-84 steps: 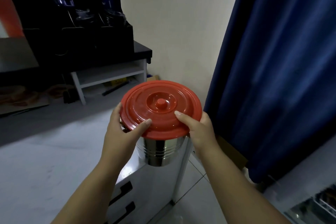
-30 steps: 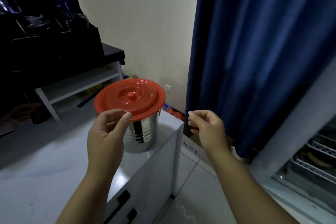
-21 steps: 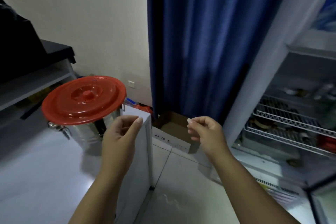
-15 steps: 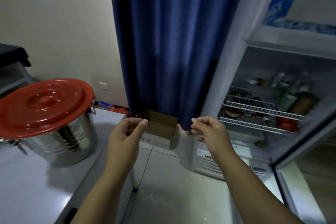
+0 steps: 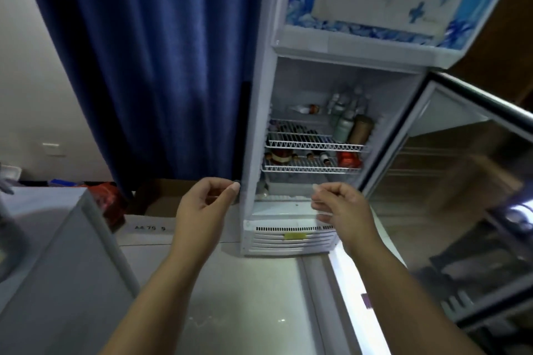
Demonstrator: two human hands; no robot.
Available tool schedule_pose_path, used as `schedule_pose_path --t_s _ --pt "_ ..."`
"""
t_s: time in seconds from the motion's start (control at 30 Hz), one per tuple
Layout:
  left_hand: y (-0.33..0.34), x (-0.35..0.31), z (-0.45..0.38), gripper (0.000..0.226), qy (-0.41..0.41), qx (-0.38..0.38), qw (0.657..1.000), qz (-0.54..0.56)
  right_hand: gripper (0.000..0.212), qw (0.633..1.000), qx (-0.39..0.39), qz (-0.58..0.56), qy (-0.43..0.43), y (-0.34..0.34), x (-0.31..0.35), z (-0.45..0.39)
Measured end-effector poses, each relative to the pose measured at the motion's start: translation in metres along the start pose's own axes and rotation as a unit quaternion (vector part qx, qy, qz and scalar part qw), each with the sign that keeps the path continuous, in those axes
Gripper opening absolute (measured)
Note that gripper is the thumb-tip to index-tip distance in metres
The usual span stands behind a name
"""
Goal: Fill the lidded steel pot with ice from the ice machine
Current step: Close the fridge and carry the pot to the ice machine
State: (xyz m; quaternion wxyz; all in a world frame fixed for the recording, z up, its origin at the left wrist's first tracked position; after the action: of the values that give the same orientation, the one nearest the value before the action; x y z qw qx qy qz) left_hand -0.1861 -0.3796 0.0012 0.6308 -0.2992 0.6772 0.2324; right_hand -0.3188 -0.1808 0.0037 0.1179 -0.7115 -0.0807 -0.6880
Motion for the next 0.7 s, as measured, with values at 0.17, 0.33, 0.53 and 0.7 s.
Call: schedule_pose_path --t_s 0.17,0.33,0.53,0.7 --pt "0.059 -0.008 0.040 0.005 -0.021 0.044 0.999 0.014 0.008 0.999 -0.032 -0.001 0.000 -0.072 -0.003 0.035" --pt "0.121 -0.019 0.084 0.007 -0.019 0.124 0.992 0.024 0.012 0.996 -0.088 0.001 -0.018 -0.143 0.002 0.074" --pt "0.198 -0.034 0.123 0.006 -0.010 0.198 0.980 0.035 0.009 0.986 -0.163 0.008 -0.032 -0.221 0.010 0.109" --pt "0.254 -0.050 0.138 0.006 0.005 0.267 0.963 0.035 0.009 0.973 -0.227 0.015 -0.049 -0.271 0.017 0.119"
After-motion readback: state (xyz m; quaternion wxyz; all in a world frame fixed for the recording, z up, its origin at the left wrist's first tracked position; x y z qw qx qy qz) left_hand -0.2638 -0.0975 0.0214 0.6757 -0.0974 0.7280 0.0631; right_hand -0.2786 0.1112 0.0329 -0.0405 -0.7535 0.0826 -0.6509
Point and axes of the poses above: each hand's wrist, its own z-axis away from the middle knuckle, its own y-axis out of the palm, x = y × z, the point moved 5 cm from there along -z, towards the middle knuckle, and after that the axes turned 5 degrees about -y, right-handed, at the moved point
